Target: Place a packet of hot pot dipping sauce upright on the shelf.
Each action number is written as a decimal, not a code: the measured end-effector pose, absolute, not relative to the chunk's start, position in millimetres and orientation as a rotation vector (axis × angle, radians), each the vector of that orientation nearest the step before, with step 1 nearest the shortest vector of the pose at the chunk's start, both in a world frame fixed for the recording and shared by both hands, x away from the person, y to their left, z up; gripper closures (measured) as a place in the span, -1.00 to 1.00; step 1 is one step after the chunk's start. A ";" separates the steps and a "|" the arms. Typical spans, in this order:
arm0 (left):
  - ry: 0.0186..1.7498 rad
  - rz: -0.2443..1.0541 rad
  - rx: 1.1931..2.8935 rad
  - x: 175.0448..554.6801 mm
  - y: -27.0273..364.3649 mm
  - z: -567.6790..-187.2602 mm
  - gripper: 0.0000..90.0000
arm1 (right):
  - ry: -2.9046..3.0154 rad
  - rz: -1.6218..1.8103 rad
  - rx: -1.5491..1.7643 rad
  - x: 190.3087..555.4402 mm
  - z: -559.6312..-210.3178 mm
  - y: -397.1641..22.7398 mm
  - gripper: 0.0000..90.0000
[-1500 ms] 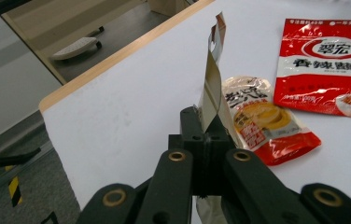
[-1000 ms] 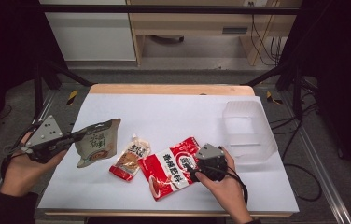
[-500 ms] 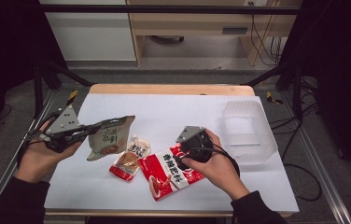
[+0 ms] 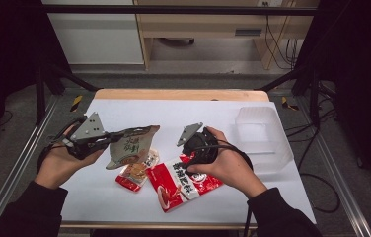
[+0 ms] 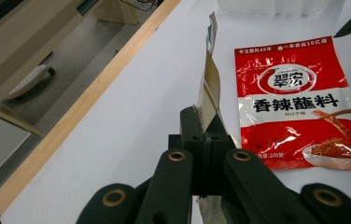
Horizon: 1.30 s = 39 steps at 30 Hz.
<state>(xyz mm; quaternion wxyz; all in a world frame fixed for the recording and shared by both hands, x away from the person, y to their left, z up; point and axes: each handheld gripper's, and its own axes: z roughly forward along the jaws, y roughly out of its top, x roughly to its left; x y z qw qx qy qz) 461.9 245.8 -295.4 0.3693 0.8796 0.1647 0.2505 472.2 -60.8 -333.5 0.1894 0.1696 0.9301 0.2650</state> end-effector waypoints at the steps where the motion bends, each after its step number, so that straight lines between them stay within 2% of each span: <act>1: 0.420 0.644 2.257 461.9 244.0 -294.7 1.00 | 2.614 0.744 0.461 473.1 -330.7 -60.6 -0.61; 10: 0.378 0.633 2.258 458.3 230.5 -288.9 1.00 | 2.639 0.723 0.385 472.0 -306.7 -54.4 -0.62; 16: 0.352 0.621 2.269 456.5 221.6 -289.6 1.00 | 2.666 0.671 0.335 472.8 -300.9 -52.8 -0.52; 39: 0.246 0.568 2.285 450.8 190.0 -294.8 1.00 | 2.672 0.659 0.250 482.7 -296.3 -46.8 0.02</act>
